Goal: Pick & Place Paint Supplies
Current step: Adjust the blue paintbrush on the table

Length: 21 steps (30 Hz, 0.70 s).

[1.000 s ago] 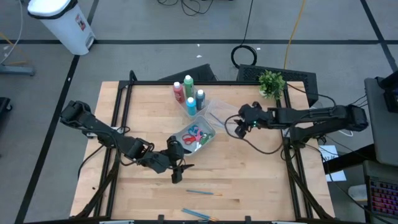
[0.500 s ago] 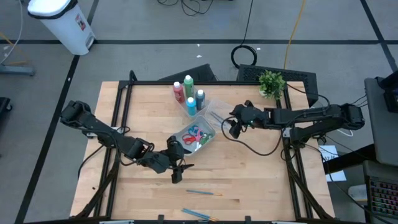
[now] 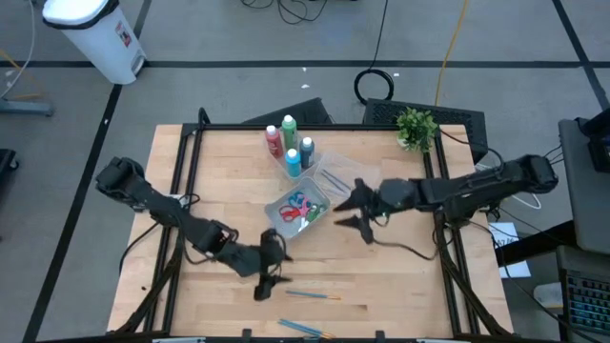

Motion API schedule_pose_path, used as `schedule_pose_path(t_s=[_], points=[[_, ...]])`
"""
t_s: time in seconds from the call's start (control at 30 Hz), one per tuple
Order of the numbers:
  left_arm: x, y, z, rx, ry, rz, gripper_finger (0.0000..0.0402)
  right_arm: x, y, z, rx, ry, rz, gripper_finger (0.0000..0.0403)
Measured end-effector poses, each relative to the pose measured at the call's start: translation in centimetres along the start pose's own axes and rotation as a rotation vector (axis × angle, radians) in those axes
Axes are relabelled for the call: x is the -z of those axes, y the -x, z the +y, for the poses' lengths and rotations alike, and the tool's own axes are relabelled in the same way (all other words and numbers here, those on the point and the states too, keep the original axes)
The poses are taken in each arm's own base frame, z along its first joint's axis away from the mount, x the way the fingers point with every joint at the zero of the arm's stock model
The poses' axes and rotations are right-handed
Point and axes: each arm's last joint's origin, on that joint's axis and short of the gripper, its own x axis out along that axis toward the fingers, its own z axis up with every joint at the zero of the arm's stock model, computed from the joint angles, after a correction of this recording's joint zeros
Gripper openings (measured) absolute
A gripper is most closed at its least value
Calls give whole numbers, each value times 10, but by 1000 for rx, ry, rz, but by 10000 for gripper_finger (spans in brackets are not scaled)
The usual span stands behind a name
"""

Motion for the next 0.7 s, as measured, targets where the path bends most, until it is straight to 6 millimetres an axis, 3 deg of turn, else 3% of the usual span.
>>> schedule_pose_path(t_s=[0.17,0.3,0.5,0.7], points=[[28,-27,-20,115,-51,106,253,0,0,34,-144,91,-78,174],[61,-49,-37,221,-146,213,253,3,2,51,-182,141,-104,172],[112,-74,-56,312,-378,315,253,6,3,56,-105,205,-123,171],[129,-92,-62,251,-386,232,253,5,2,53,-74,207,-127,171]])
